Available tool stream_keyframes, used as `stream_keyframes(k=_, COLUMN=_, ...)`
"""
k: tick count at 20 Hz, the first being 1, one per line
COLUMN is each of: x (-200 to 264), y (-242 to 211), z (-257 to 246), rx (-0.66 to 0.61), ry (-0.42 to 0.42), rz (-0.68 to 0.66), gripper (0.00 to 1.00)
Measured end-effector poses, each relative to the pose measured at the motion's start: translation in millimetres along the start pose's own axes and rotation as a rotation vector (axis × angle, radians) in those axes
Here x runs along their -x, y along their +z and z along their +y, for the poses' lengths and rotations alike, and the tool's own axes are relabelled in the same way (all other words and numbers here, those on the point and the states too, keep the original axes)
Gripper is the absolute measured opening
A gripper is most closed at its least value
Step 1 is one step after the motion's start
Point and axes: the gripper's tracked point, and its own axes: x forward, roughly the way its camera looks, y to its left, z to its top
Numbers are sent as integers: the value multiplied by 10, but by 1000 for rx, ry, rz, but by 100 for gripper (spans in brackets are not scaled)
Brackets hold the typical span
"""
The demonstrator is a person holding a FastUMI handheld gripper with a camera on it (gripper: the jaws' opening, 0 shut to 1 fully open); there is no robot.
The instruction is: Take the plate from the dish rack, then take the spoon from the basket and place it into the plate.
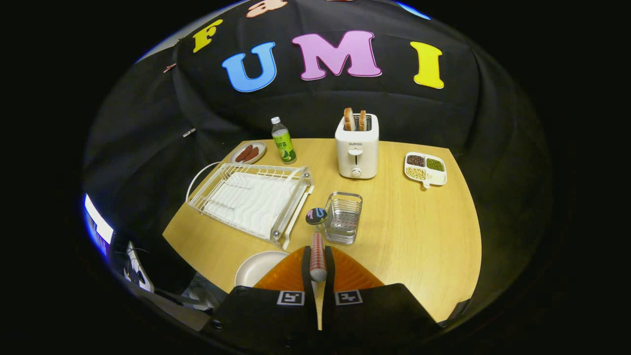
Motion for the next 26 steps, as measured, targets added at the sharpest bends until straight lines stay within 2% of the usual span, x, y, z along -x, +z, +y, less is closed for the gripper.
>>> stream_keyframes(k=3, x=148, y=-223, z=265, rx=-24, ry=58, rz=26, gripper=8)
stream_keyframes(k=8, x=219, y=-685, z=517, rx=-4, ry=101, rz=95, gripper=8)
stream_keyframes(k=17, x=-193, y=-1354, z=650, rx=20, ry=84, rz=200, gripper=8)
stream_keyframes(k=26, x=-451, y=-1525, z=667, rx=16, ry=82, rz=208, gripper=9)
